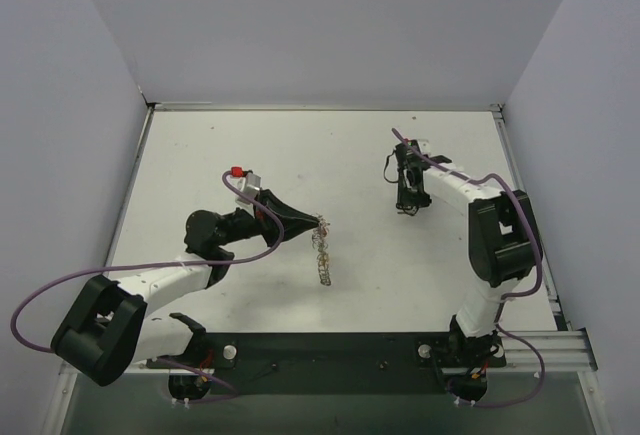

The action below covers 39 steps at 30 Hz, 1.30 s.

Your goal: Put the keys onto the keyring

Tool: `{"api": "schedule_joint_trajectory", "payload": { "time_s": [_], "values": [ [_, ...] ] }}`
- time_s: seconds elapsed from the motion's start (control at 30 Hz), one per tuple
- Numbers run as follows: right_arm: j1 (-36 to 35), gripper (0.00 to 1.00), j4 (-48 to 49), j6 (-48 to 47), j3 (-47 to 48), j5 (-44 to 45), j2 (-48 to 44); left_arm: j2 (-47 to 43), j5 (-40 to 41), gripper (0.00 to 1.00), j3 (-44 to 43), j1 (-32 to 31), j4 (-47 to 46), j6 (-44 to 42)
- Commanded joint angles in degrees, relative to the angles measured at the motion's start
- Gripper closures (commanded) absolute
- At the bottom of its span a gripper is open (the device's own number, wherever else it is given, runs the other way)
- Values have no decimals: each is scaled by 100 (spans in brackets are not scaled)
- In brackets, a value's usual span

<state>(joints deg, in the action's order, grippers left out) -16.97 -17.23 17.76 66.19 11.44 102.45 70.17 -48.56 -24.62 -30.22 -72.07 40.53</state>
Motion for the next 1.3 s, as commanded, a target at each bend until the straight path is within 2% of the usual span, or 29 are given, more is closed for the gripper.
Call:
{"api": "schedule_joint_trajectory", "payload": {
  "time_s": [0.0,0.37,0.6,0.9,1.27],
  "values": [
    [27,73,-412,-80,385,104,283,-100,-22,100,-245,60,-2320,121],
    [132,79,-518,-71,544,34,556,-144,-75,100,-227,104,-2329,183],
    [185,100,-527,-71,535,-46,556,-206,-75,100,-201,148,-2338,218],
    [177,100,-456,-255,404,-221,-22,-285,-101,100,-166,183,-2276,218],
    [63,100,-307,-483,192,-1221,-1077,-557,-137,100,-122,183,-1706,-45]
  ]
}}
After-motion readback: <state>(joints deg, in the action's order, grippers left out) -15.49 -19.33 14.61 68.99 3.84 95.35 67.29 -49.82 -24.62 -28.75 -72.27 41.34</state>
